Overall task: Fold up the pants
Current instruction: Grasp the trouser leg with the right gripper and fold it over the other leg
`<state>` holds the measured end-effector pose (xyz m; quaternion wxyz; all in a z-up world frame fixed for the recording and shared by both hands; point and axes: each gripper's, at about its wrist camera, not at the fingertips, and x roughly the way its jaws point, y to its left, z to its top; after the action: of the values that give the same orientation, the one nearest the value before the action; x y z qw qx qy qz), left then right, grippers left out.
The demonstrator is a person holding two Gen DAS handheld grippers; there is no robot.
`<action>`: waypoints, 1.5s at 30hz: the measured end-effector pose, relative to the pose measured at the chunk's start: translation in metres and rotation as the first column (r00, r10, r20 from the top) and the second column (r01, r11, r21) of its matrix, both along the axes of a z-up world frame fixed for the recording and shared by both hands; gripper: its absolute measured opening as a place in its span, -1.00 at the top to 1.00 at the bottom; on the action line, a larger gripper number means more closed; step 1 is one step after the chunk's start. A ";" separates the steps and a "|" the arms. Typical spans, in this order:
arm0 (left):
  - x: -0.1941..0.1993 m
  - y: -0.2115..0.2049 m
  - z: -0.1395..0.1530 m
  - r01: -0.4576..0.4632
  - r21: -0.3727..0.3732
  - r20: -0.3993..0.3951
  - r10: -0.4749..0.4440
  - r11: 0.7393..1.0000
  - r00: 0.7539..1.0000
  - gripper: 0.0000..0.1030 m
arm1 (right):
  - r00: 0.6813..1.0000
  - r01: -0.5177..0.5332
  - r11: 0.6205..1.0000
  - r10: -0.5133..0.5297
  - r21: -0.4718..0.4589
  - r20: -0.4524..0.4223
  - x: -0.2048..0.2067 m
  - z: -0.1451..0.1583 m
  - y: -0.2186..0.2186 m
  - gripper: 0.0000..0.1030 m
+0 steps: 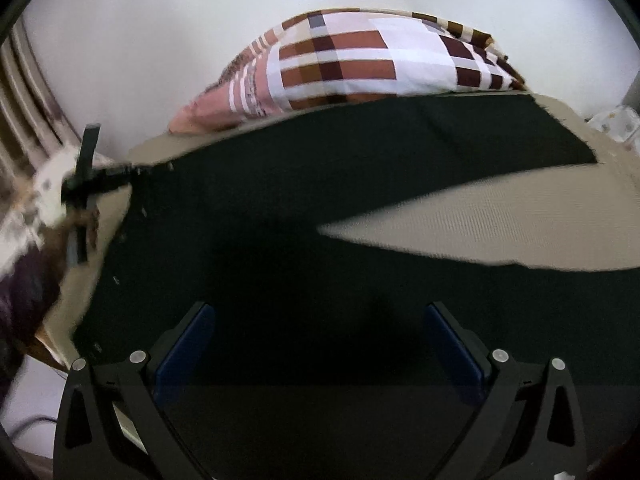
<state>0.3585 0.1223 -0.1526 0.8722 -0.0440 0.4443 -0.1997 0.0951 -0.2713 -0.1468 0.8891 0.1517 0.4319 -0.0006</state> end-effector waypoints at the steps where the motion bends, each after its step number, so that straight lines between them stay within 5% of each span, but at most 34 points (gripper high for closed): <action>1: -0.008 -0.001 0.010 -0.002 -0.011 0.031 0.003 1.000 1.000 0.66 | 1.000 0.002 0.999 -0.002 0.042 0.014 0.007 0.003 -0.006 -1.00; 6: -0.063 -0.005 0.054 0.021 -0.080 0.145 -0.009 0.997 0.989 0.67 | 0.998 0.010 0.946 -0.028 0.324 0.053 0.054 0.012 -0.045 -1.00; 12: -0.137 -0.016 0.075 0.072 -0.129 0.188 -0.046 0.989 0.981 0.67 | 0.996 0.084 0.741 -0.071 0.666 -0.047 0.128 -0.009 -0.097 -1.00; 15: -0.167 -0.017 0.074 0.072 -0.163 0.175 -0.043 0.984 0.984 0.67 | 0.993 0.117 0.748 -0.076 0.654 -0.090 0.159 -0.015 -0.105 -1.00; 23: -0.204 -0.025 0.066 0.061 -0.200 0.117 -0.038 0.978 0.992 0.67 | 0.981 0.175 0.691 -0.061 0.701 -0.184 0.211 -0.051 -0.096 -0.99; 25: -0.207 -0.025 0.064 0.059 -0.202 0.102 -0.039 0.978 0.994 0.67 | 0.978 0.177 0.704 -0.047 0.688 -0.204 0.224 -0.061 -0.088 -0.56; 27: -0.210 -0.025 0.062 0.054 -0.202 0.090 -0.037 0.978 0.995 0.66 | 0.975 0.178 0.706 -0.032 0.685 -0.220 0.231 -0.070 -0.085 0.84; 28: -0.210 -0.025 0.061 0.053 -0.197 0.084 -0.037 0.979 0.996 0.66 | 0.973 0.171 0.715 -0.016 0.678 -0.229 0.234 -0.072 -0.082 0.83; 32: -0.213 -0.016 0.064 0.036 -0.189 0.073 -0.023 0.981 0.997 0.66 | 0.989 0.120 0.732 -0.030 0.670 -0.144 0.211 -0.057 -0.073 0.85; 37: -0.228 0.007 0.062 0.008 -0.164 0.026 -0.004 0.986 1.000 0.66 | 0.997 0.069 0.765 -0.040 0.640 -0.059 0.132 -0.021 -0.054 0.86; 45: -0.265 0.036 0.030 -0.042 -0.101 -0.081 0.034 0.994 0.996 0.64 | 0.991 0.111 0.755 -0.031 0.646 -0.134 0.008 -0.046 -0.015 0.87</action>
<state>0.0936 0.1585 -0.1228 0.8542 -0.1052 0.4667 -0.2037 0.1035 -0.2867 -0.1933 0.7538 0.4672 0.4495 0.1072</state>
